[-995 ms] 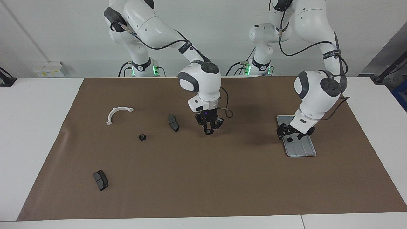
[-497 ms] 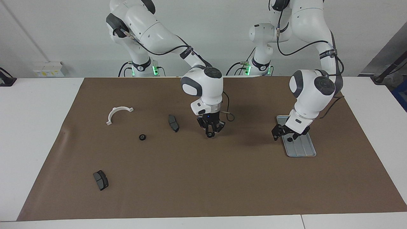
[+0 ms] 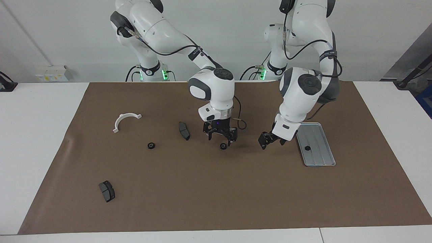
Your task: Pick bearing gear from pile to tray
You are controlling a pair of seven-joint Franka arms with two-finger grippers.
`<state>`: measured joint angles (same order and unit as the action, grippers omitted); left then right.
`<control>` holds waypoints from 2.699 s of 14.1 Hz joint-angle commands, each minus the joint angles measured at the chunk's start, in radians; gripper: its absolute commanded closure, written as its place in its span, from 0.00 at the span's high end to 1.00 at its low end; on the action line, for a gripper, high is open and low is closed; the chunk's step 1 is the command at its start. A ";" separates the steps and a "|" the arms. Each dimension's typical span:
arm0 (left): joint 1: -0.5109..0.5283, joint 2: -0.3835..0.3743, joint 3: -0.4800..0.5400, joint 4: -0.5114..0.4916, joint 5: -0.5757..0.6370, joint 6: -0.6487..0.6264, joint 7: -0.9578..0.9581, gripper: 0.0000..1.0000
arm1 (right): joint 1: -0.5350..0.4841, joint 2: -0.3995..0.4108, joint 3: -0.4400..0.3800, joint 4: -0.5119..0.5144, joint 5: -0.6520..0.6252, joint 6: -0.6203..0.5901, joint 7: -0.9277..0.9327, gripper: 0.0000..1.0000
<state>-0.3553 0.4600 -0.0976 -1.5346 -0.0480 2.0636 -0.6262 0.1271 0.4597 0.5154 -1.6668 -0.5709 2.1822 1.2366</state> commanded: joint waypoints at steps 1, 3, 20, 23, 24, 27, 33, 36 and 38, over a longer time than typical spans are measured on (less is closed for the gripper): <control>-0.072 0.078 0.024 0.096 -0.001 -0.036 -0.044 0.87 | -0.017 -0.100 -0.079 -0.065 0.138 -0.015 -0.220 1.00; -0.115 0.103 0.022 0.108 0.029 -0.020 -0.059 0.86 | -0.015 -0.151 -0.167 -0.082 0.277 -0.041 -0.435 1.00; -0.217 0.124 0.022 -0.067 0.071 0.128 -0.168 0.73 | -0.017 -0.283 -0.495 -0.591 0.637 0.358 -1.462 1.00; -0.228 0.123 0.022 -0.070 0.071 0.128 -0.181 0.68 | -0.017 -0.292 -0.497 -0.611 0.637 0.353 -1.467 1.00; -0.229 0.121 0.022 -0.070 0.071 0.128 -0.182 0.64 | -0.017 -0.292 -0.499 -0.616 0.637 0.353 -1.468 0.98; -0.235 0.118 0.022 -0.078 0.071 0.128 -0.182 0.44 | -0.017 -0.292 -0.505 -0.616 0.637 0.358 -1.467 0.68; -0.220 0.120 0.021 -0.061 0.070 0.112 -0.175 0.00 | -0.017 -0.286 -0.505 -0.616 0.637 0.392 -1.454 0.56; -0.128 0.100 0.022 -0.016 0.073 0.077 -0.162 0.00 | -0.017 -0.285 -0.505 -0.616 0.666 0.396 -1.454 0.54; -0.045 0.071 0.022 -0.010 0.070 0.041 -0.095 0.00 | -0.017 -0.285 -0.505 -0.616 0.686 0.398 -1.459 0.54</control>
<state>-0.4795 0.5782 -0.0662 -1.5408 0.0125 2.1521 -0.7714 0.1116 0.1940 0.0152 -2.2575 0.0762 2.5555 -0.1853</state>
